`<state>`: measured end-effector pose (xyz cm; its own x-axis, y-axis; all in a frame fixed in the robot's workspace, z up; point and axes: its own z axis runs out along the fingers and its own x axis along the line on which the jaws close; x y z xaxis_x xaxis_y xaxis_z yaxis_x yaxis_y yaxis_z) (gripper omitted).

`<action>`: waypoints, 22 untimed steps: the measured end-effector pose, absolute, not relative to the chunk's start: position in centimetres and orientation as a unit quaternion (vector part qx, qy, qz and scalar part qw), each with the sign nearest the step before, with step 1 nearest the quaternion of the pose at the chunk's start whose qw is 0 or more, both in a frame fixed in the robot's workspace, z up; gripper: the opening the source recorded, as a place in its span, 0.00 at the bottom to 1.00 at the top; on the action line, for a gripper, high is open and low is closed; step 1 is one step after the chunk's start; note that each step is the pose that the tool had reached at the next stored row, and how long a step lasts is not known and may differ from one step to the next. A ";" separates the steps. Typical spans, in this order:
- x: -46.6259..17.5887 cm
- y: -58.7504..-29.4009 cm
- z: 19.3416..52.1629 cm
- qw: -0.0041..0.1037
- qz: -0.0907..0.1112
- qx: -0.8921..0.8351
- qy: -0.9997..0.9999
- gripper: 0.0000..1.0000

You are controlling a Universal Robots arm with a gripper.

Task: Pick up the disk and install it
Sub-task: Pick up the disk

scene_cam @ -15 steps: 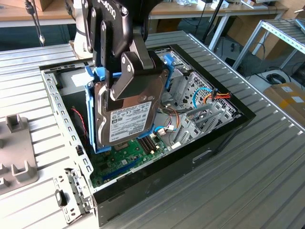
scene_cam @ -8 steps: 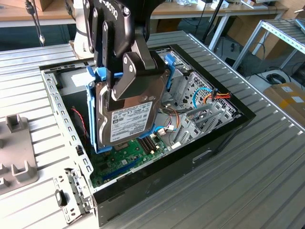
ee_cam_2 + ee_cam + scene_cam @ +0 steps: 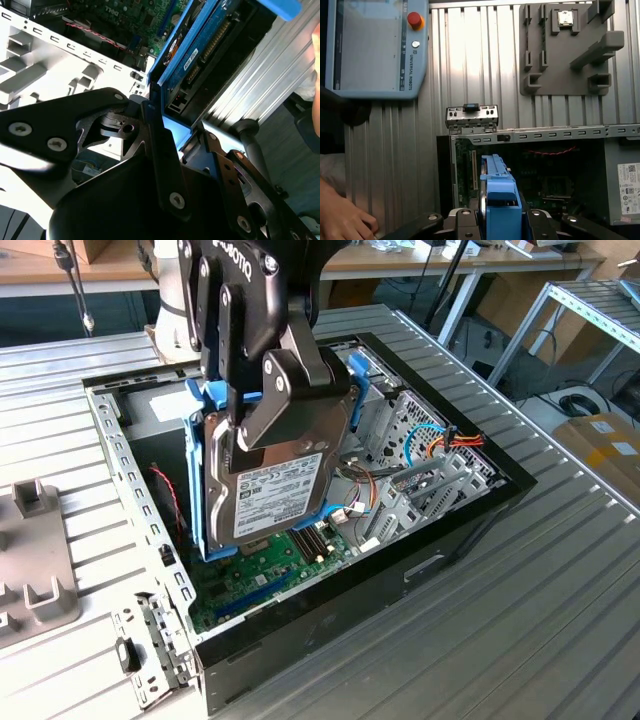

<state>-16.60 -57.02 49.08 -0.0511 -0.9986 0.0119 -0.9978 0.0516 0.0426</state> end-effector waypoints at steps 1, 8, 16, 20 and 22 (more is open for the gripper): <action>-16.6 -57.0 49.1 0.019 -0.011 0.689 -0.725 0.37; -16.0 -57.2 49.1 0.019 -0.011 0.689 -0.725 0.37; -15.8 -57.2 49.0 0.019 -0.011 0.689 -0.725 0.37; -15.7 -57.2 49.0 0.019 -0.011 0.689 -0.725 0.37; -15.6 -57.2 49.0 0.019 -0.011 0.689 -0.725 0.37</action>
<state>-15.62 -57.22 49.04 -0.0511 -0.9986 0.0119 -0.9978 0.0516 0.0425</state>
